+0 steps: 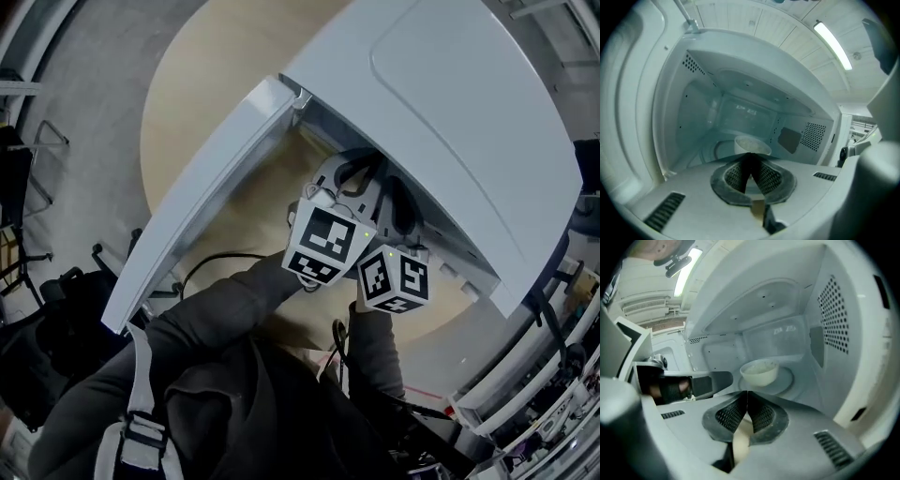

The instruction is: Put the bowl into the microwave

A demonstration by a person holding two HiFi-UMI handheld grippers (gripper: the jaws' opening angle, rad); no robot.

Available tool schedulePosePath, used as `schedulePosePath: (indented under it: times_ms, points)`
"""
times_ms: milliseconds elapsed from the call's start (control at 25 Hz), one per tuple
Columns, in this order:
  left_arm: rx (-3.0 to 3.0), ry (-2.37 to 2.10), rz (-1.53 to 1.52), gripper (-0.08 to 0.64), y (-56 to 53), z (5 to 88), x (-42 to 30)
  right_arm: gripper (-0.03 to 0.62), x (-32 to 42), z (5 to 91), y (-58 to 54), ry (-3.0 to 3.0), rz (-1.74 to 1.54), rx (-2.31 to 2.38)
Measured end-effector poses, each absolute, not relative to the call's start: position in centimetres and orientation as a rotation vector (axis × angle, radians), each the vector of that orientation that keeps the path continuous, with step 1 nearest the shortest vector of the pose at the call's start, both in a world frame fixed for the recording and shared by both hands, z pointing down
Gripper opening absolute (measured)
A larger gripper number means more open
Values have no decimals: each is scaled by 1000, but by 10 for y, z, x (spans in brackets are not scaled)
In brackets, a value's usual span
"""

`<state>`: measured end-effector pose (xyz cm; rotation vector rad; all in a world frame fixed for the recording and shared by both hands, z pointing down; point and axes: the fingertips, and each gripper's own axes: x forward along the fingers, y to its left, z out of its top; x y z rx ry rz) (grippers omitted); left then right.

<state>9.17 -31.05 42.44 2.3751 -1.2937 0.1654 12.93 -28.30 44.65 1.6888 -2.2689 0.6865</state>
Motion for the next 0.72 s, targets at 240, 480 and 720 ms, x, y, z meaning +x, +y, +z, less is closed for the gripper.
schedulePosePath:
  times_ms: [240, 480, 720]
  points:
    - [2359, -1279, 148, 9, -243, 421, 87, 11, 111, 443, -215, -2359, 746, 1587]
    - [2355, -1324, 120, 9, -154, 382, 84, 11, 99, 410, -128, -2489, 818, 1467]
    - [2438, -1351, 75, 9, -85, 332, 77, 11, 81, 367, -61, -2609, 816, 1397]
